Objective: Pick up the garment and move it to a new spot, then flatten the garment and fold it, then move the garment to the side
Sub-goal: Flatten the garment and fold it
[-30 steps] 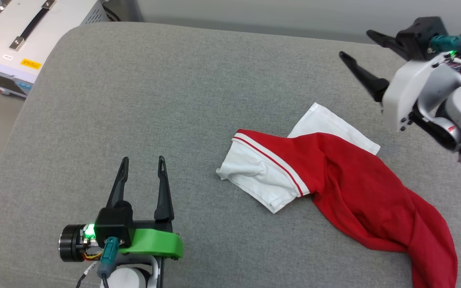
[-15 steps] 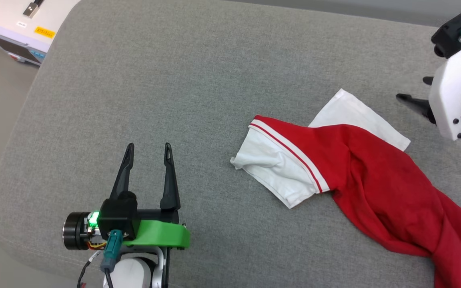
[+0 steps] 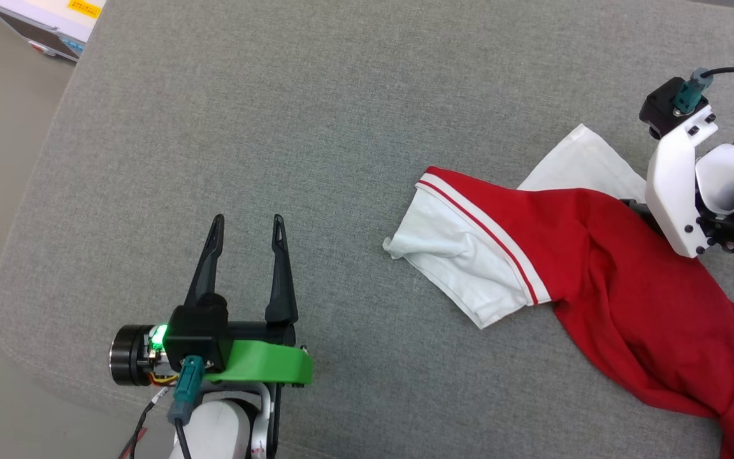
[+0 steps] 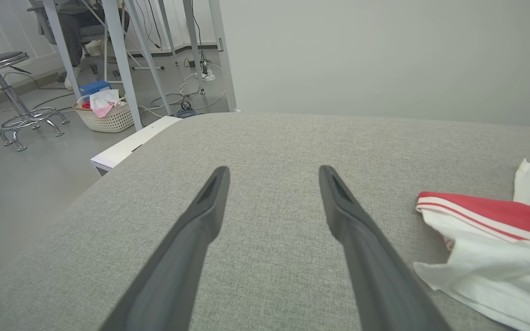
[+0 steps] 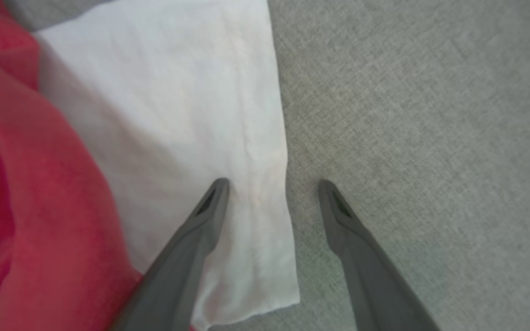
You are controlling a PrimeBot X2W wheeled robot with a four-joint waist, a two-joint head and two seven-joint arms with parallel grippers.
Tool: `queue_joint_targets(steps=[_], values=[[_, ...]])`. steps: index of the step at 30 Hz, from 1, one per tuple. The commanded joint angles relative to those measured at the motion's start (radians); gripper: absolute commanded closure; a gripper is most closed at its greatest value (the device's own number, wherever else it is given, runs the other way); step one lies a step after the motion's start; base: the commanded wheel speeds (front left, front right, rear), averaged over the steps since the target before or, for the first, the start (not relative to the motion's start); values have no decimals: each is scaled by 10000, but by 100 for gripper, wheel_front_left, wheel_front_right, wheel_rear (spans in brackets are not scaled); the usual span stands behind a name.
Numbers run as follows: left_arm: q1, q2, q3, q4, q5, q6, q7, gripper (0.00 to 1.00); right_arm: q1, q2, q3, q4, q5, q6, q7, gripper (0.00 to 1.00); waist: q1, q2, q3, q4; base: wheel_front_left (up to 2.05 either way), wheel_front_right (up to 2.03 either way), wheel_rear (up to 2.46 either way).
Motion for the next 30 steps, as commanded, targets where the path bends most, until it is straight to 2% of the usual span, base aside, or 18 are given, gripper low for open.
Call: queue_joint_targets(steps=[1, 4, 5, 6, 19, 25, 30], values=[[-197, -28, -15, 28, -28, 73, -59, 0, 711, 245, 432, 182, -69, 10, 181, 0, 0, 0, 19, 8, 0, 0, 0], [-205, -28, -4, 81, -34, 81, -59, 0, 730, 339, 514, 258, -123, 10, 31, 0, 0, 0, -18, -32, 0, 0, 0], [-208, -28, -2, 99, -35, 79, -59, 0, 682, 355, 532, 260, -175, 10, -49, 60, 0, 0, -38, -47, 0, 0, 0], [-216, -28, -4, 124, -34, 75, -59, 0, 601, 368, 554, 236, -267, 10, -163, 100, 0, 0, -71, -66, 0, 0, 0], [222, -28, 235, 324, 58, 27, -59, 0, -598, 320, 553, -1040, -688, 10, -2915, 100, 0, 0, -1160, -520, 0, 0, 0], [550, -28, 401, 323, 138, -57, -59, 0, -451, -24, 268, -1684, -615, 10, -3933, 100, 0, 0, -1680, -853, 0, 0, 0], [796, -28, 571, 306, 205, -115, -59, 0, 212, -584, -421, -1896, -415, 10, -4626, 100, 0, 0, -1989, -1228, 0, 0, 0]])
